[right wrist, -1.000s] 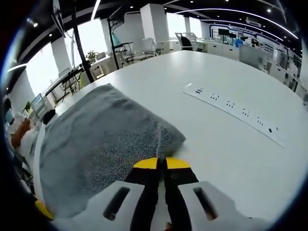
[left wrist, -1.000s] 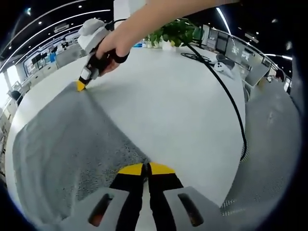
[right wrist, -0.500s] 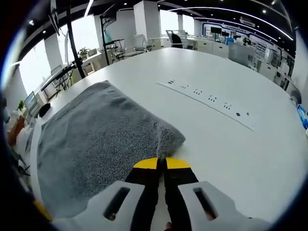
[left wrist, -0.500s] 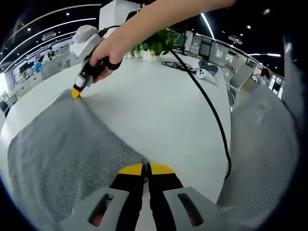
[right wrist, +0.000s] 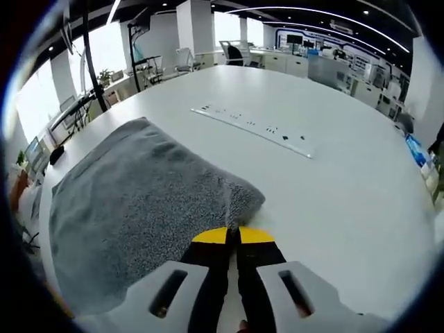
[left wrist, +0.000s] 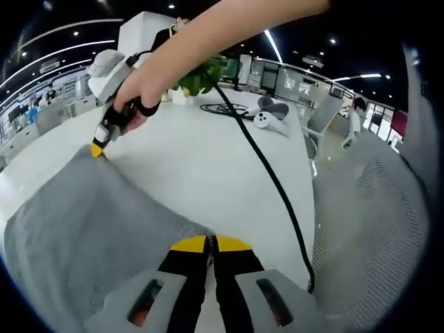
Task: Fold the towel on the table until its edges align and the towel forms a compact rectangular stack.
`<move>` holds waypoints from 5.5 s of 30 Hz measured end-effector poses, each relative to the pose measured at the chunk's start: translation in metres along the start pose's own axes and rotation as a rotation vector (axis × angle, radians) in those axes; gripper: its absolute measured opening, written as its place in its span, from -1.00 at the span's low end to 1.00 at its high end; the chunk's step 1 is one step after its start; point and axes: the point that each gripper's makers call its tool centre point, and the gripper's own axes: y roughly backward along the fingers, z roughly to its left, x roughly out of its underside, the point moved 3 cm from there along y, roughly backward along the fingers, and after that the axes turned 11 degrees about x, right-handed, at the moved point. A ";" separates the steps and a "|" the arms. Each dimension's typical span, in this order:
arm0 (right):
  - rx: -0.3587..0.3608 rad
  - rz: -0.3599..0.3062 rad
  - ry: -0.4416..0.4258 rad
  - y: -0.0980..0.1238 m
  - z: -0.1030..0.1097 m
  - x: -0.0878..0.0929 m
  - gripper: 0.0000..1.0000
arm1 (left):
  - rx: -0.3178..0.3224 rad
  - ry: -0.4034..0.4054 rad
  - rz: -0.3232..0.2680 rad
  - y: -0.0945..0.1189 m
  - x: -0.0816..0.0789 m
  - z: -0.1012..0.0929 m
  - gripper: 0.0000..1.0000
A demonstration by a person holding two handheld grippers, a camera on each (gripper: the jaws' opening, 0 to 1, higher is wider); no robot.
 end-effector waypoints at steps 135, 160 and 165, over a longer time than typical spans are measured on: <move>-0.085 -0.274 -0.287 0.052 0.083 -0.171 -1.00 | -0.361 0.253 -0.465 0.183 -0.043 0.016 -0.94; -0.152 -0.257 -0.245 0.014 0.148 -0.190 -1.00 | -0.547 0.382 -0.497 0.234 0.011 0.034 -0.94; -0.159 -0.234 -0.242 -0.001 0.159 -0.186 -1.00 | -0.579 0.449 -0.492 0.239 0.035 0.041 -0.94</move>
